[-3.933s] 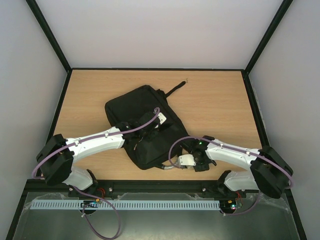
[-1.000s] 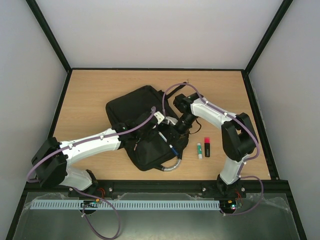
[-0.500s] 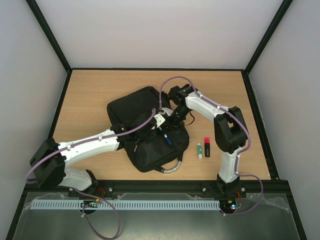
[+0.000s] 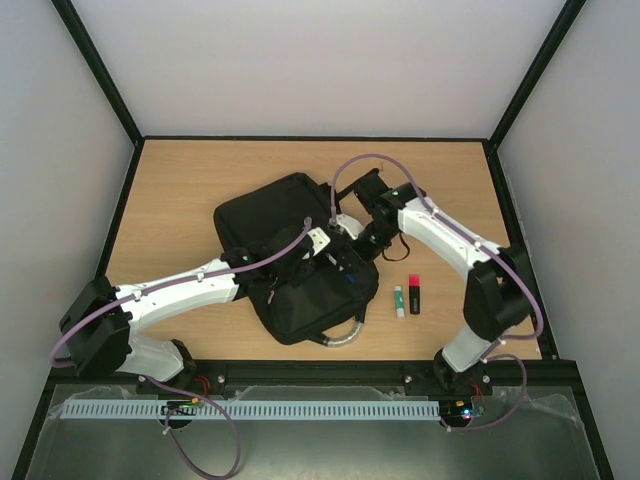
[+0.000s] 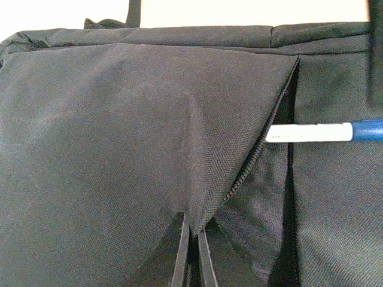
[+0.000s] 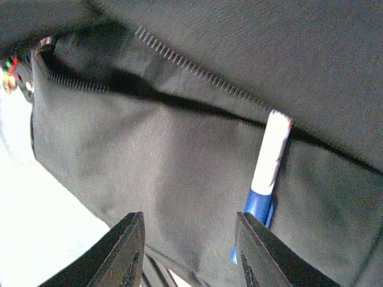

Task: Pack the student bag
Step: Place the stationery in the student bag.

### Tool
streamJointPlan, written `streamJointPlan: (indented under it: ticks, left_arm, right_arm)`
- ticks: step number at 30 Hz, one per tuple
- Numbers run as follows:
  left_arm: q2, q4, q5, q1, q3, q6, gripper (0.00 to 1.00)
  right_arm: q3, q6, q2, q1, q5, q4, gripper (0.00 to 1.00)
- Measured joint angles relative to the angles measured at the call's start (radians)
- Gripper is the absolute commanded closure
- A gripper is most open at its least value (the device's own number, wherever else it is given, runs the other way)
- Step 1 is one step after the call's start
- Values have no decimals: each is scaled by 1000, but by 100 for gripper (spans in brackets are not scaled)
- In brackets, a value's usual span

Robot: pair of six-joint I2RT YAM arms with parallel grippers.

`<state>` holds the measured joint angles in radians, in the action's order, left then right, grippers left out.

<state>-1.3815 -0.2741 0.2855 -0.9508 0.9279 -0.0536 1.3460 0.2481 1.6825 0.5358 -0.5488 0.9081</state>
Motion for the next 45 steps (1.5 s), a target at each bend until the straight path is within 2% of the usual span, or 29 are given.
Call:
streamJointPlan:
  ticks: [3, 6, 10, 13, 20, 26, 33, 45]
  left_arm:
    - [0, 0, -1, 0, 0, 0, 98]
    - [0, 0, -3, 0, 0, 0, 98]
    - [1, 0, -8, 0, 0, 0, 98]
    - [6, 0, -13, 0, 0, 0, 98]
    - [11, 0, -17, 0, 0, 0, 98]
    - [11, 0, -18, 0, 0, 0, 97]
    - [11, 0, -18, 0, 0, 0, 98]
    - [11, 0, -27, 0, 0, 0, 98]
  right_arm:
    - [-64, 93, -89, 0, 28, -14, 57]
    - [-140, 200, -185, -1, 72, -47, 50]
    - [-290, 354, -322, -2, 156, -159, 43]
    - [-375, 446, -373, -2, 214, -248, 42]
    - [-415, 546, -351, -3, 262, -397, 41]
    - [-415, 583, -293, -5, 270, -461, 41]
    - [-415, 617, -281, -5, 266, -462, 41]
    - [-415, 772, -311, -5, 272, -397, 38]
